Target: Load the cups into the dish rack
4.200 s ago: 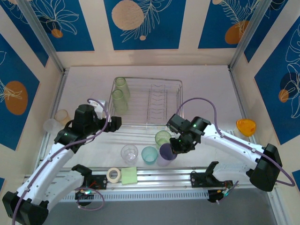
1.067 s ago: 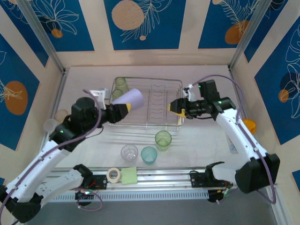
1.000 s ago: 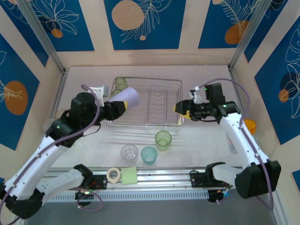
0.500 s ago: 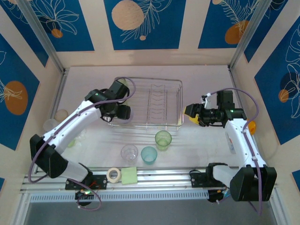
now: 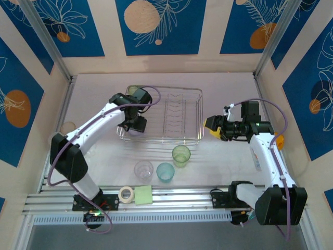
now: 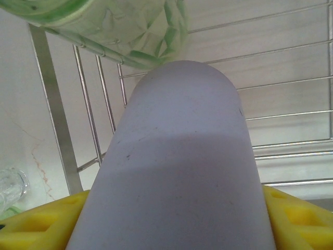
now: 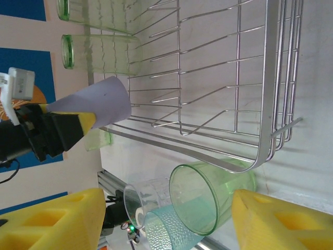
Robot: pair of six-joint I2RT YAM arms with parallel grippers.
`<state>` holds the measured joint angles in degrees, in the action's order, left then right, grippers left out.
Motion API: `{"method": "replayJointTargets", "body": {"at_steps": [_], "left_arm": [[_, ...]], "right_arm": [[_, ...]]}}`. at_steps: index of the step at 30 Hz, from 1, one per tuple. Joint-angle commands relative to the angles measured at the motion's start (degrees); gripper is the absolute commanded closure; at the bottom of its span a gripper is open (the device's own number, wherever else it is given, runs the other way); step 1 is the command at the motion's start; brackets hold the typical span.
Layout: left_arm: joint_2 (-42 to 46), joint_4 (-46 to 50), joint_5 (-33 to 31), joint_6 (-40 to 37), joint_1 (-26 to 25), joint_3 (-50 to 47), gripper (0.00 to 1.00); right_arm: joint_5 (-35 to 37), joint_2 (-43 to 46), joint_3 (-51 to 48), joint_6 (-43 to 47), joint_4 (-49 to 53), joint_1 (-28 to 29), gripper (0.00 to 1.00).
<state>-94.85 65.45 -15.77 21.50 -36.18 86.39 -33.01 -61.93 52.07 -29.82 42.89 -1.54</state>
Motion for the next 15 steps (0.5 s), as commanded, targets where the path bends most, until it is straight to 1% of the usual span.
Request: {"method": "replayJointTargets", "body": {"at_steps": [1, 4, 13, 15], "left_arm": [[-1.42, 2.75, -1.9, -1.89, 0.13, 2.2, 0.95], [-2.85, 3.08, -2.45, -2.32, 0.67, 2.29, 0.92], [-6.05, 3.0, -3.54, -2.86, 2.89, 1.38, 0.88], [-6.04, 2.21, -2.73, -2.86, 3.81, 0.83, 0.84]], "right_arm": [[-0.74, 1.74, -1.18, -1.21, -0.19, -0.3, 0.34], [-0.44, 1.92, -1.18, -1.03, 0.0, -0.31, 0.34], [1.28, 3.75, -1.69, -1.65, -0.08, -0.33, 0.35], [1.44, 3.75, -1.62, -1.48, 0.25, -0.35, 0.35]]}}
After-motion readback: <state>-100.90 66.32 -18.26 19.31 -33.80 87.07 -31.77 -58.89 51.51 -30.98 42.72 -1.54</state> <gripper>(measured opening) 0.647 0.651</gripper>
